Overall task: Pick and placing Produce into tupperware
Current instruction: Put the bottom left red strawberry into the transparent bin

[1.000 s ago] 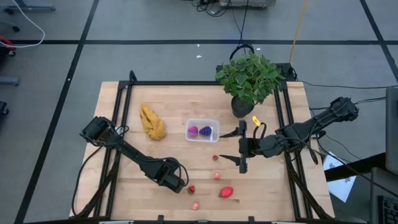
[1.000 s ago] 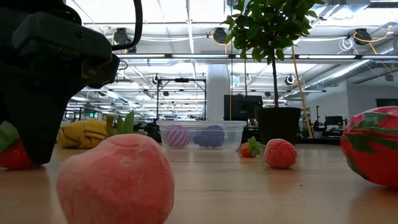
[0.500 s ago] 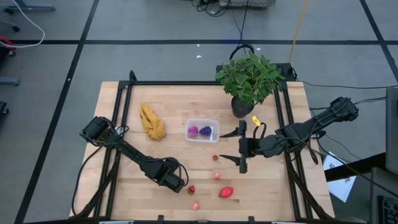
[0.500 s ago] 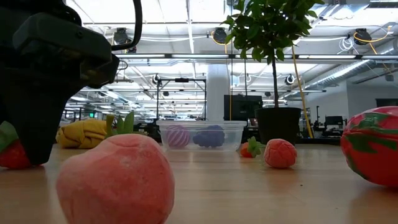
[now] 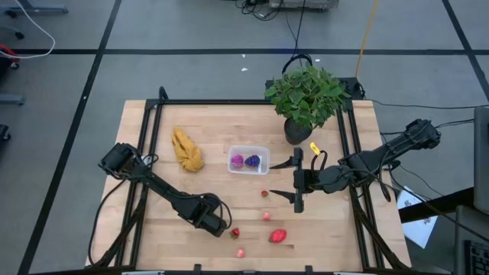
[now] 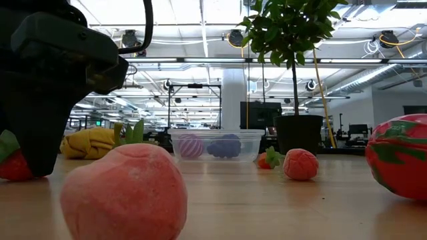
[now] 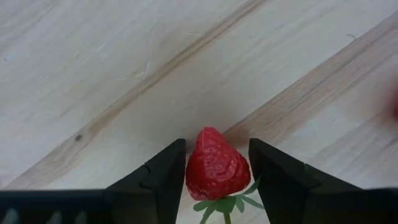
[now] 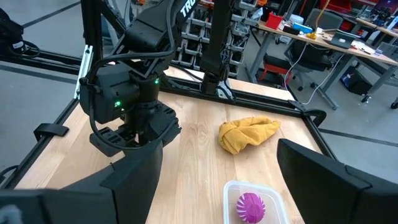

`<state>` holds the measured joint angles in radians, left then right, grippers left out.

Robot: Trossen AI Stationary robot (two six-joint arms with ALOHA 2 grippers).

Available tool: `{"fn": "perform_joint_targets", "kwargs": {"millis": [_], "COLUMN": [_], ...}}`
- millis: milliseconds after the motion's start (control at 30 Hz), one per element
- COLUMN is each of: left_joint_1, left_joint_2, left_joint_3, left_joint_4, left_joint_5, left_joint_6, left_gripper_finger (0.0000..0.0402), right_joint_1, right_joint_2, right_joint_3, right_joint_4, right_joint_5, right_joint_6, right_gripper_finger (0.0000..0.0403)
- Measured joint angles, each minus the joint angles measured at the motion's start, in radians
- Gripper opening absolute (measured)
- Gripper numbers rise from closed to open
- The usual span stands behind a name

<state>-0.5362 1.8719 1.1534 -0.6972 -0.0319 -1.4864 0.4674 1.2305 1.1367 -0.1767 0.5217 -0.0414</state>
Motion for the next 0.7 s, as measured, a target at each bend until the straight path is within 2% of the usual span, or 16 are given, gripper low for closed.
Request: {"fn": "perform_joint_targets", "kwargs": {"millis": [267,700], "left_joint_1": [0.001,-0.002], "left_joint_2": [-0.034,-0.035], "left_joint_3": [0.0,0.0], "left_joint_4": [-0.001,-0.048], "left_joint_5": [-0.041,-0.013], "left_joint_6": [0.018,0.019], "left_gripper_finger": [0.0184,0.0186], "right_joint_1": [0.0,0.0], "right_joint_2": [0.0,0.0], "right_joint_3": [0.0,-0.02], "right_joint_4": [0.0,0.006], "right_joint_5": [0.0,0.0], "right_joint_6": [0.0,0.003], "right_gripper_finger": [0.0309,0.0309]}}
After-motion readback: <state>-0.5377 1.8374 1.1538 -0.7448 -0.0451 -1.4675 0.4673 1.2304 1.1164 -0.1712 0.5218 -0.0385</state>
